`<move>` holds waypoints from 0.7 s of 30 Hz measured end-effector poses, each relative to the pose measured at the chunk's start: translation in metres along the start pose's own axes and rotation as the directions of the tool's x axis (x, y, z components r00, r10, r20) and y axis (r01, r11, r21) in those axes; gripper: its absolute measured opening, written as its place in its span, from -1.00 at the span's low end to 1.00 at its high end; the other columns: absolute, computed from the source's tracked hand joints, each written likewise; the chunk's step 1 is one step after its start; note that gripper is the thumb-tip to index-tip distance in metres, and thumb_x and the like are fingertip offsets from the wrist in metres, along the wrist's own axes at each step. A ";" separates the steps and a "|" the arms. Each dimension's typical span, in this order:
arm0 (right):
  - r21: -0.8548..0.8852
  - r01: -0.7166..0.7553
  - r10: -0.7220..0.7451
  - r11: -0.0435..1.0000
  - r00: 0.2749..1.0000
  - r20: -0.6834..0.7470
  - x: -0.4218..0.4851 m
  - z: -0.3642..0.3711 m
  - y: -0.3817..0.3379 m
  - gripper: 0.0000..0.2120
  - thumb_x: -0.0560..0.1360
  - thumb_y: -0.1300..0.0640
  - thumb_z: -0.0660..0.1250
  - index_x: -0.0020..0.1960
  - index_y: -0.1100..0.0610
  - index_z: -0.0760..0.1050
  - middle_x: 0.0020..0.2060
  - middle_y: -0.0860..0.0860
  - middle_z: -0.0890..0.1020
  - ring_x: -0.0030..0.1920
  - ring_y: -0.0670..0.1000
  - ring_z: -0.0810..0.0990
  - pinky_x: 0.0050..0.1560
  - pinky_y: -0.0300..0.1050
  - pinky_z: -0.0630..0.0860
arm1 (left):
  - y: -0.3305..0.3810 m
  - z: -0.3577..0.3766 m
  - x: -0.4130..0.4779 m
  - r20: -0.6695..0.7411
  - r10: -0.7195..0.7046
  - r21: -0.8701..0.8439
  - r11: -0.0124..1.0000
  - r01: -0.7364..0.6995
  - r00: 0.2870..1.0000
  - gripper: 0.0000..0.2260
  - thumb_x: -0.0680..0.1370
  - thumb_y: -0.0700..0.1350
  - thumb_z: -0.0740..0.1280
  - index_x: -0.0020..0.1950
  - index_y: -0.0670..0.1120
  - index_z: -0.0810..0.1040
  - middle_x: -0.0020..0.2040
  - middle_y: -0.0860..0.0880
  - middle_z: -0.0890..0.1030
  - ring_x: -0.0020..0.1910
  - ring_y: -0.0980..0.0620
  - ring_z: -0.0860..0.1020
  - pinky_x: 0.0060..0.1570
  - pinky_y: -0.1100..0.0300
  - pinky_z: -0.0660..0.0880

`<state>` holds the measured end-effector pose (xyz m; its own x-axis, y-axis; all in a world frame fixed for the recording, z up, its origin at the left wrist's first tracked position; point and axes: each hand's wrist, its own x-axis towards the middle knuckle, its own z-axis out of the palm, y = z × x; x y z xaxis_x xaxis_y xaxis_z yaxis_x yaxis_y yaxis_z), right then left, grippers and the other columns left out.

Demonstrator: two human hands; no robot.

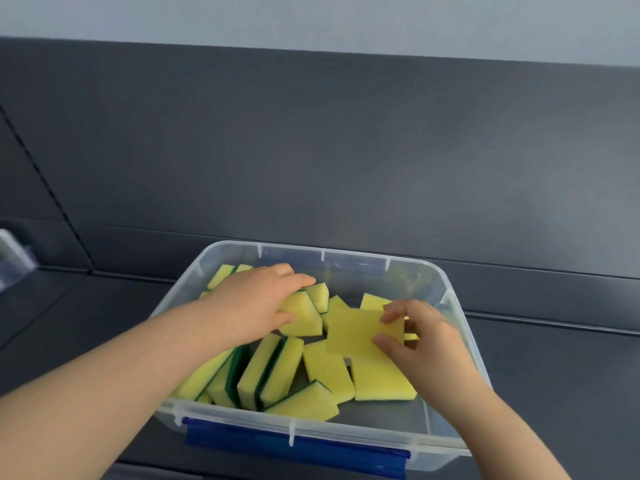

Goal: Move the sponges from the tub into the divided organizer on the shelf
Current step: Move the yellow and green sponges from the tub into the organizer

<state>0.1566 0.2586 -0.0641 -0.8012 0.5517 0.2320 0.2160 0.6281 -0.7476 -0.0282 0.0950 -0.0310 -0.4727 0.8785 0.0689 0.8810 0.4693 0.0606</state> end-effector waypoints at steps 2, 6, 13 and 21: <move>0.050 -0.005 0.007 0.999 0.999 -0.032 0.002 0.006 -0.008 -0.59 0.34 0.14 0.50 -0.07 -0.25 0.37 0.00 -0.27 0.49 -0.03 -0.21 0.49 -0.14 -0.36 0.46 | 0.002 -0.008 -0.016 -0.097 0.023 -0.060 0.998 -0.029 0.995 -0.47 0.51 0.08 0.30 0.43 0.25 0.18 0.29 0.23 0.33 0.20 0.15 0.38 0.01 0.22 0.39; 0.198 0.041 -0.012 0.979 0.989 -0.147 0.003 0.018 -0.034 -0.45 0.31 0.21 0.51 0.01 -0.31 0.33 -0.07 -0.19 0.55 -0.05 -0.21 0.52 -0.28 -0.46 0.45 | -0.010 -0.029 -0.051 -0.304 0.009 -0.165 0.984 -0.063 0.953 -0.49 0.48 0.05 0.34 0.39 0.25 0.27 0.24 0.27 0.38 0.19 0.21 0.39 0.08 0.28 0.35; 0.275 0.186 -0.099 0.943 0.948 -0.301 -0.013 0.072 -0.113 -0.49 0.35 0.24 0.47 0.01 -0.32 0.38 -0.07 -0.29 0.55 -0.03 -0.30 0.51 -0.15 -0.49 0.43 | -0.078 -0.050 -0.137 -0.597 -0.103 -0.249 0.967 -0.061 0.796 -0.57 0.40 -0.07 0.42 0.27 0.05 0.49 0.08 0.21 0.43 -0.01 0.21 0.46 -0.03 0.32 0.41; 0.430 0.177 -0.100 0.885 0.975 -0.197 -0.064 0.207 -0.215 -0.53 0.34 0.24 0.48 0.05 -0.22 0.43 -0.06 -0.13 0.61 -0.08 -0.11 0.60 -0.03 -0.16 0.53 | -0.183 -0.041 -0.293 -0.595 -0.327 -0.352 0.927 0.128 0.734 -0.56 0.35 -0.20 0.49 0.21 -0.02 0.54 0.06 0.08 0.51 -0.05 0.20 0.44 -0.05 0.39 0.34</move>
<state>0.0459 -0.0258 -0.0472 -0.6933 0.5832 0.4233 -0.1904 0.4182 -0.8882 -0.0519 -0.2521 -0.0215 -0.6479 0.4385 0.6228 0.7490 0.5159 0.4159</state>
